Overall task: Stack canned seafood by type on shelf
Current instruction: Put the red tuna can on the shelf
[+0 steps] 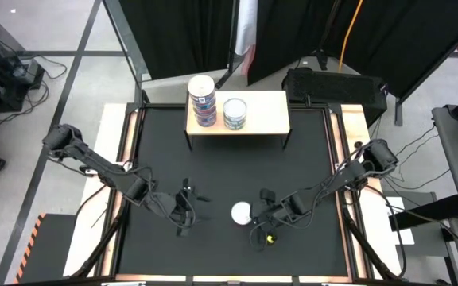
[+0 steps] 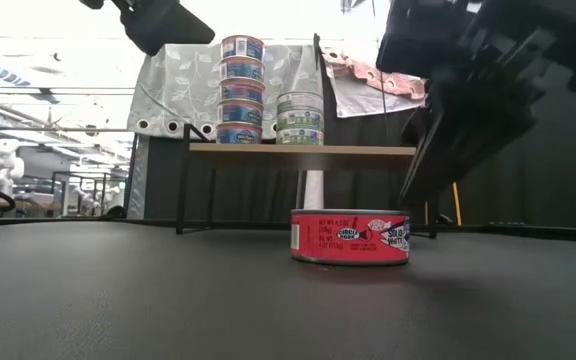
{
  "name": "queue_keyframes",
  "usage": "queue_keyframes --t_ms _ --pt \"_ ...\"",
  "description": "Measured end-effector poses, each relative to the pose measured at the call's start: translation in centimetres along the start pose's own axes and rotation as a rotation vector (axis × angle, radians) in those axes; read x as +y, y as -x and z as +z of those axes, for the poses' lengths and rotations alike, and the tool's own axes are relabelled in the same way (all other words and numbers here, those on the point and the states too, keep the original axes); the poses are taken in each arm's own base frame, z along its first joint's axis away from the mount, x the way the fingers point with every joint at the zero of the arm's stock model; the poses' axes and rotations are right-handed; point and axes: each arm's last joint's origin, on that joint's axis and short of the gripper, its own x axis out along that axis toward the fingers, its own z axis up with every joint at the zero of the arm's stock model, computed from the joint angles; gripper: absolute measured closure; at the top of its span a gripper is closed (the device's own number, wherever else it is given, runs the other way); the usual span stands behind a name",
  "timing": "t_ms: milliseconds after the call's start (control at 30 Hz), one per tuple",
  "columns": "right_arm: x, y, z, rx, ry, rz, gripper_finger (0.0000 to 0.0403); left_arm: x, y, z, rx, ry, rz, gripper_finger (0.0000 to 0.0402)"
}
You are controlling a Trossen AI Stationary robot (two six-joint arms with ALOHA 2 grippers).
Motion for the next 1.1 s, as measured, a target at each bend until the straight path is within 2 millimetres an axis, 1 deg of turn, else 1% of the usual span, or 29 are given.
queue_keyframes --t_ms 133,200,400,533,800,1100 --pt "0.0 -0.4 -0.2 0.007 -0.001 -0.011 0.0389 0.0 -0.1 0.0 0.002 0.000 0.001 0.0121" --pt "0.0 -0.3 -0.1 0.005 -0.004 -0.011 0.0399 0.0 -0.1 0.0 0.002 0.000 0.001 0.0121" --pt "0.1 0.9 0.3 -0.020 -0.028 0.004 0.0400 0.0 0.0 0.0 0.002 -0.001 0.000 0.0121" --pt "-0.3 0.6 0.3 -0.030 -0.036 -0.037 0.0401 0.0 -0.1 0.0 0.002 -0.001 0.001 0.0121" --pt "-0.5 -0.2 -0.1 -0.002 -0.052 -0.063 0.0402 0.0 -0.1 0.0 0.003 -0.001 0.001 0.0121" --pt "-0.4 -0.1 -0.6 0.035 -0.068 -0.086 0.0403 0.0 0.0 -0.1 0.012 -0.005 0.003 0.0121"
